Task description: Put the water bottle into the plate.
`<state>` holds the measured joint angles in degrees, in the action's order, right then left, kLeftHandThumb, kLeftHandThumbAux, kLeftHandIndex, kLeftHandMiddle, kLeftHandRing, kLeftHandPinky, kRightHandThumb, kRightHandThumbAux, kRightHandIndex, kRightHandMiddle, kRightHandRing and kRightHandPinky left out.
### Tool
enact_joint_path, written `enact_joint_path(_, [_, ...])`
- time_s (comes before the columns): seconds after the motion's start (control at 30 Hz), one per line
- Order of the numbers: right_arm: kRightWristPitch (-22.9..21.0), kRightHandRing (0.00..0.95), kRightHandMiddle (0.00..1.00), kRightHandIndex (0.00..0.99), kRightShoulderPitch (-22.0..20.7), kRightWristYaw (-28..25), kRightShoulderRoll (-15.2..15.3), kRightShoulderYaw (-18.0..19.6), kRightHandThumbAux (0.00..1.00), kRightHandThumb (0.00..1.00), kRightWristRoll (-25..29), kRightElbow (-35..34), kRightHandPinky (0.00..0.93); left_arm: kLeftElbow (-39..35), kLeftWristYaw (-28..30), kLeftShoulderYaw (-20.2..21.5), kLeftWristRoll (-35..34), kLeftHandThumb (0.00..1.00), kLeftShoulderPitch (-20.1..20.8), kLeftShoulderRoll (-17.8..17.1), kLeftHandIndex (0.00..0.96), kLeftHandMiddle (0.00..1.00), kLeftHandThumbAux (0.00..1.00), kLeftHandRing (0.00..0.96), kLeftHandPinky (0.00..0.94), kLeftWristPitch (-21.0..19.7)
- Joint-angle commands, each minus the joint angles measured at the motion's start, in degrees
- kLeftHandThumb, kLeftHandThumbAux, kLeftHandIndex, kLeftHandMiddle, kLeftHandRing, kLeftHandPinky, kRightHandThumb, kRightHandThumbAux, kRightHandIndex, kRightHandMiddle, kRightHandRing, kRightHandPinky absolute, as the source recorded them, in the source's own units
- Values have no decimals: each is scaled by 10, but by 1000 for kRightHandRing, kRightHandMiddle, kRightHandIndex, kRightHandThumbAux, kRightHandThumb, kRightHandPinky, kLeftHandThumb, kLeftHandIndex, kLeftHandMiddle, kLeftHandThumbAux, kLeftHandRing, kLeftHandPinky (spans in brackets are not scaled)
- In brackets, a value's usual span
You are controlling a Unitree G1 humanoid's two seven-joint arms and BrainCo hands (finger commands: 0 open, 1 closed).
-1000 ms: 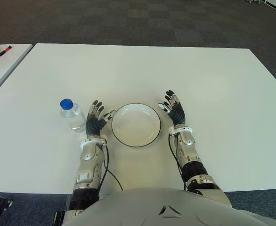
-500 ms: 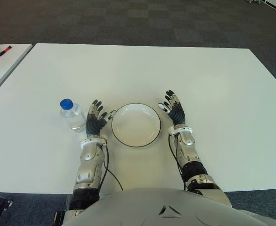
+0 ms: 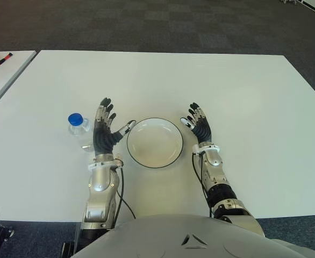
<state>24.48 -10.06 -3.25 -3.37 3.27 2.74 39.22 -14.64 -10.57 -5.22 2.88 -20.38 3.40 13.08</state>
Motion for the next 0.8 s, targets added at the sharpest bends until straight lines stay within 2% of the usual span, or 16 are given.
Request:
enact_joint_path(0.03, [-35, 0, 0, 0, 15, 7, -6, 3, 722, 32, 3, 24, 35, -25, -11, -5, 35, 0, -18, 6, 76, 68, 839, 61, 95, 24])
enact_joint_path(0.13, [-36, 0, 0, 0, 15, 8, -6, 2, 721, 35, 4, 23, 35, -45, -17, -13, 54, 0, -29, 13, 79, 65, 821, 57, 90, 35])
enact_joint_path(0.23, [-36, 0, 0, 0, 16, 8, -6, 1, 717, 39, 3, 22, 36, -107, -52, -54, 133, 0, -76, 34, 79, 67, 798, 56, 85, 59])
enact_joint_path(0.33, [-36, 0, 0, 0, 16, 9, -6, 0, 711, 43, 1, 21, 34, -125, -75, -70, 171, 0, -89, 36, 84, 77, 776, 60, 82, 74])
enact_joint_path(0.5, [-39, 0, 0, 0, 15, 11, -5, -2, 702, 46, -1, 22, 33, -121, -91, -75, 191, 0, -86, 31, 88, 87, 765, 64, 81, 100])
enact_joint_path(0.8, [-39, 0, 0, 0, 14, 13, -4, -2, 695, 46, -3, 25, 36, -113, -95, -75, 167, 0, -77, 32, 94, 91, 805, 66, 87, 124])
